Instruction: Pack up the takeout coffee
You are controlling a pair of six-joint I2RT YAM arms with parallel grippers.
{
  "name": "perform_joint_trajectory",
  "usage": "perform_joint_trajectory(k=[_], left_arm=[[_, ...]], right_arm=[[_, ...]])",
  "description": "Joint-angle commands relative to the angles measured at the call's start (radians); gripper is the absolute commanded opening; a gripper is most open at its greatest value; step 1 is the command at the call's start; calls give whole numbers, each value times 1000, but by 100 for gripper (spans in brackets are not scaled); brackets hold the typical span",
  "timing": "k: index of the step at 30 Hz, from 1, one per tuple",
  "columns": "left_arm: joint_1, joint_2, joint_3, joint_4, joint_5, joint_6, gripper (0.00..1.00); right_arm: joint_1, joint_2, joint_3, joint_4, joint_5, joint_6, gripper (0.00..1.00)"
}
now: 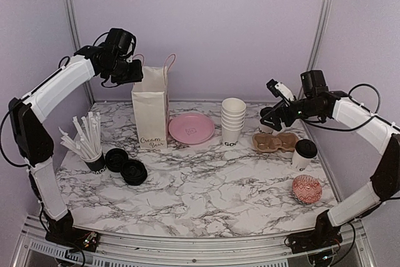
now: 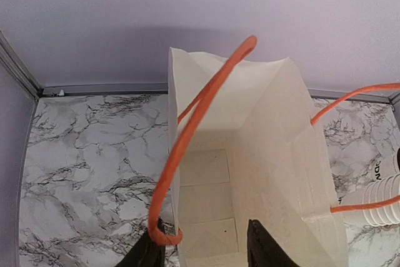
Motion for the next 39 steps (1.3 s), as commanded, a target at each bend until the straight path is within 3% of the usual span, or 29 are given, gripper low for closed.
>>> perform_joint_trajectory(k=[1, 6, 11, 26, 30, 39], left_arm=[[18, 55, 50, -35, -5, 24, 40], [18, 84, 87, -33, 2, 37, 21], [18, 86, 92, -35, 15, 56, 0], [14, -36, -77, 27, 198, 35, 0], [13, -50, -122, 56, 286, 16, 0], [11, -84, -176, 88, 307, 10, 0]], right_arm=[[-2, -2, 8, 14, -40, -11, 98], [-1, 0, 5, -12, -39, -23, 91], [-1, 24, -7, -66, -18, -43, 76], [-2, 129, -153, -105, 179, -147, 19], [-1, 199, -118, -85, 223, -131, 11], [11, 355, 21, -80, 255, -117, 9]])
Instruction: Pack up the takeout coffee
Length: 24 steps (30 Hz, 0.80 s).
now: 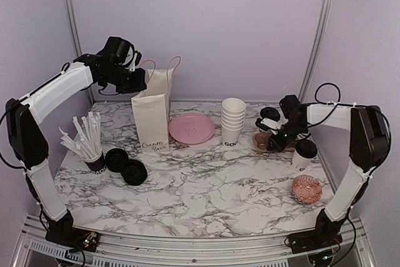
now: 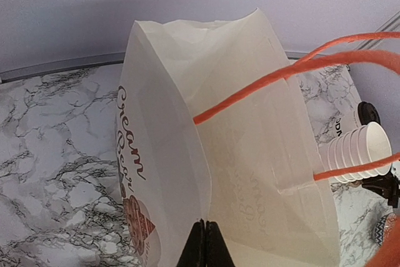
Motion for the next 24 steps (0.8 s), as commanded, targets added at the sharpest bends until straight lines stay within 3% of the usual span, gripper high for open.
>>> perform_joint_trajectory(k=[1, 9, 15, 24], left_arm=[[-5, -40, -27, 13, 31, -8, 0], [-4, -33, -38, 19, 38, -8, 0], [-5, -33, -39, 20, 15, -8, 28], [-3, -34, -41, 20, -1, 3, 32]], right_arm=[[13, 57, 90, 14, 34, 13, 8], [33, 125, 146, 48, 83, 19, 8], [81, 180, 157, 51, 91, -12, 8], [224, 132, 71, -29, 56, -91, 9]])
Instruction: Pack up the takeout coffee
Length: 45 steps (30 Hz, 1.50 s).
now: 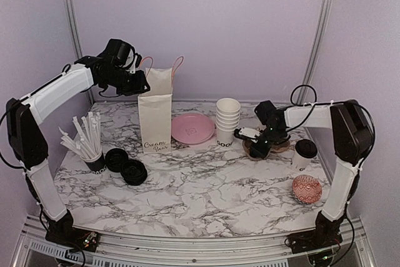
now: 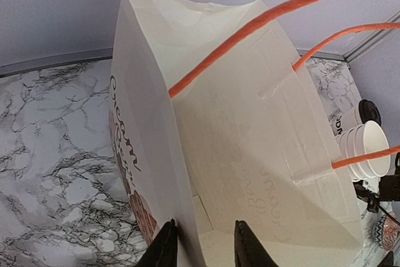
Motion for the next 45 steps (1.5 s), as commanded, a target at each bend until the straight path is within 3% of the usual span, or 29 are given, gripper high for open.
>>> perform_joint_trajectory(k=[1, 8, 16, 25, 32, 36, 45], left_arm=[[-1, -24, -4, 0, -5, 14, 32], [1, -25, -2, -1, 3, 16, 33], [-1, -17, -2, 0, 14, 16, 33], [-1, -16, -4, -1, 20, 17, 33], [-1, -18, -2, -2, 26, 22, 34], [-1, -21, -2, -2, 27, 23, 34], [-1, -26, -1, -1, 31, 24, 34]], right_arm=[[69, -59, -63, -73, -36, -51, 9], [122, -152, -225, -122, -70, -46, 9], [228, -254, -317, -268, -117, -159, 10], [207, -361, -406, -300, 183, -219, 12], [159, -422, -209, -465, -82, -323, 24], [149, -470, -172, -444, -121, -328, 26], [-54, -330, -120, -230, 44, -158, 1]])
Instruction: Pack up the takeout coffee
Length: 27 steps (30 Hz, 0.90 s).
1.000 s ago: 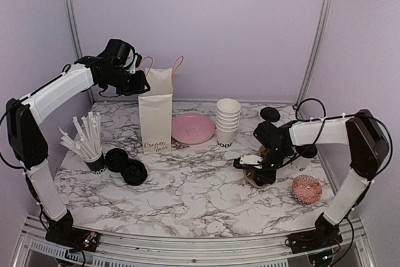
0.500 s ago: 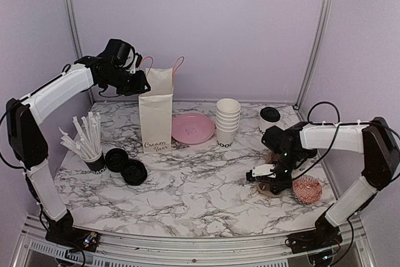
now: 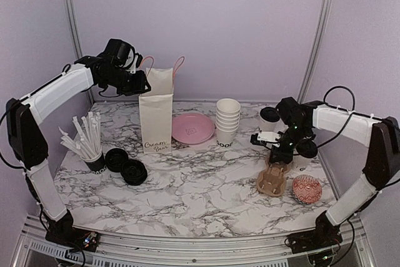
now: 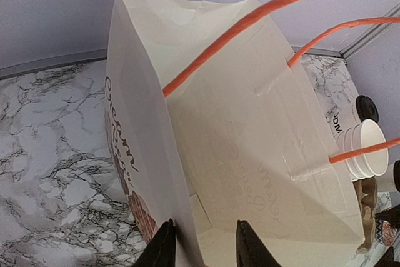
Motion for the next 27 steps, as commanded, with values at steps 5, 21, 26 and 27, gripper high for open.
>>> perform_joint_trajectory(k=[5, 21, 26, 27], left_arm=[[-1, -32, -1, -2, 8, 12, 34], [0, -23, -2, -1, 9, 19, 34], [0, -19, -4, -1, 9, 20, 34], [1, -18, -4, -2, 9, 20, 34]], right_arm=[[-100, 127, 14, 242, 189, 135, 0], [72, 214, 5, 325, 127, 143, 0], [123, 170, -14, 302, 57, 126, 0], [122, 164, -19, 295, 58, 126, 0]])
